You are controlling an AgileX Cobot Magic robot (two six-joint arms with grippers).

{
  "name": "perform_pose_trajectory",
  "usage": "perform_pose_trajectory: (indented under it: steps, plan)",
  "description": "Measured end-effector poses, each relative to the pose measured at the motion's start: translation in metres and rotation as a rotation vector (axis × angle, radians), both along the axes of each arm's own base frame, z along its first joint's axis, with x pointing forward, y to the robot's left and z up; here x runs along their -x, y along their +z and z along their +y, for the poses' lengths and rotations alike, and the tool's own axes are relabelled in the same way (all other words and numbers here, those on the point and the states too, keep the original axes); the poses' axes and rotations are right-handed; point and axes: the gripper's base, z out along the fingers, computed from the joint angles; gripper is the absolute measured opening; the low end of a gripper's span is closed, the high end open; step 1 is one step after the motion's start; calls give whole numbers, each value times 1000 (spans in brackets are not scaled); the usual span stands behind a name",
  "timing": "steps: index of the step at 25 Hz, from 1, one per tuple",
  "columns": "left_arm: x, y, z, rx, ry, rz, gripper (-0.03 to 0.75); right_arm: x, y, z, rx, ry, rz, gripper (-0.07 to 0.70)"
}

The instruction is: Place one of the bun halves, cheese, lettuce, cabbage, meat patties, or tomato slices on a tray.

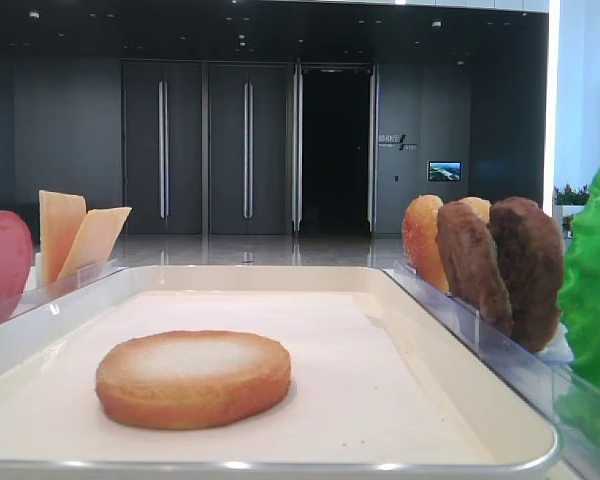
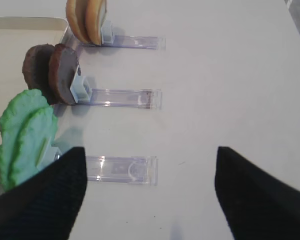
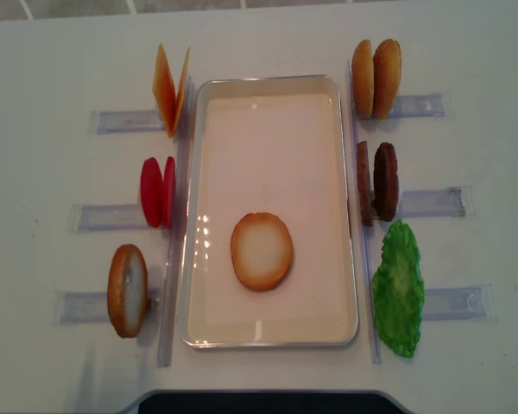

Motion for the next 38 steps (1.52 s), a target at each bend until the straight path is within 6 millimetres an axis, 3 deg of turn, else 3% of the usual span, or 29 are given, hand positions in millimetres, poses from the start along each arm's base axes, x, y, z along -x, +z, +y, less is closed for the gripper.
perform_pose_trajectory:
  steps: [5, 11, 24, 38]
  plan:
    - [32, -31, -4, 31, -24, -84, 692, 0, 0, 0, 0, 0, 0, 535]
    - [55, -57, -4, 35, -29, -176, 692, 0, 0, 0, 0, 0, 0, 535]
    - [32, -92, -4, 36, -28, -91, 692, 0, 0, 0, 0, 0, 0, 535]
    - [24, -98, -6, 39, -45, -127, 642, 0, 0, 0, 0, 0, 0, 535]
